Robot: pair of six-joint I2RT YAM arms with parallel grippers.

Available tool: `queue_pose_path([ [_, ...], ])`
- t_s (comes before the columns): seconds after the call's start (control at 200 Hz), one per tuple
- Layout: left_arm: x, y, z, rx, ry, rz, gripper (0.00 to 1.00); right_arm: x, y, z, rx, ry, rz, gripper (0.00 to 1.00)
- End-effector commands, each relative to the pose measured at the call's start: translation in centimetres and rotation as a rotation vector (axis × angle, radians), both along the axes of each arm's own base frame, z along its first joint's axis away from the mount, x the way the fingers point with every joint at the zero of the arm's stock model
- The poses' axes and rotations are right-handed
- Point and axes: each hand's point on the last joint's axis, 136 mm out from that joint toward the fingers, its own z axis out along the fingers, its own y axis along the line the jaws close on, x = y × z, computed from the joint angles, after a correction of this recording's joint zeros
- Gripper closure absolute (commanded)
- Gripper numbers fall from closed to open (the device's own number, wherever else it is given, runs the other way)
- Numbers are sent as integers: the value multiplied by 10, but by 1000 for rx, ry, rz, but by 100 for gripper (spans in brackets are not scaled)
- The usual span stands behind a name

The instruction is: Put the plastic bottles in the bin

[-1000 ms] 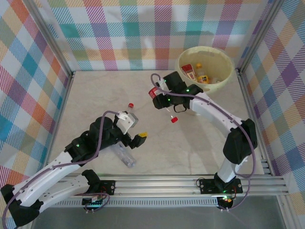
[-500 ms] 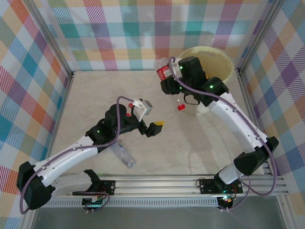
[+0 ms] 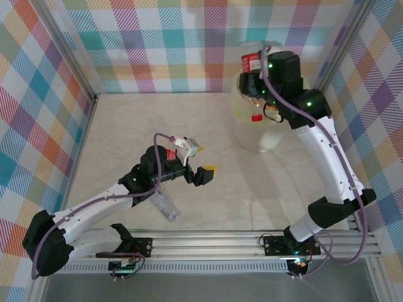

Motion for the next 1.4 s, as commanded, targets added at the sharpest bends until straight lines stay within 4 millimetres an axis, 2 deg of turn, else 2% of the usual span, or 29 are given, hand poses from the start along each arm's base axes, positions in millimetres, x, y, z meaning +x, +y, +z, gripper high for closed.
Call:
queue_pose_path([
  [0.0, 2, 4, 22, -97, -44, 26, 0, 15, -21, 9, 56, -14, -85, 44],
  [0.125, 8, 17, 25, -142, -59, 106, 0, 34, -40, 7, 72, -12, -144, 45],
  [0.28, 6, 21, 30, -154, -75, 115, 0, 58, -48, -2, 70, 7, -173, 46],
  [0.34, 6, 20, 29, -151, -72, 112, 0, 71, -55, -11, 74, 33, -192, 47],
  [0.505, 6, 18, 29, -143, -67, 102, 0, 103, -64, -57, 78, 147, -216, 49],
  [0.76, 8, 19, 28, -109, -71, 109, 0, 114, -64, -113, 80, 256, -211, 47],
  [0.92, 8, 15, 24, -90, -61, 94, 0, 113, -67, -136, 96, 301, -204, 38],
  [1.1, 7, 12, 21, -80, -50, 79, 0, 107, -69, -135, 98, 300, -187, 23],
  [1.225, 8, 10, 19, -72, -44, 74, 0, 101, -70, -122, 90, 275, -175, 13],
  [1.395, 9, 9, 18, -61, -37, 73, 0, 82, -68, -97, 95, 224, -133, 0],
])
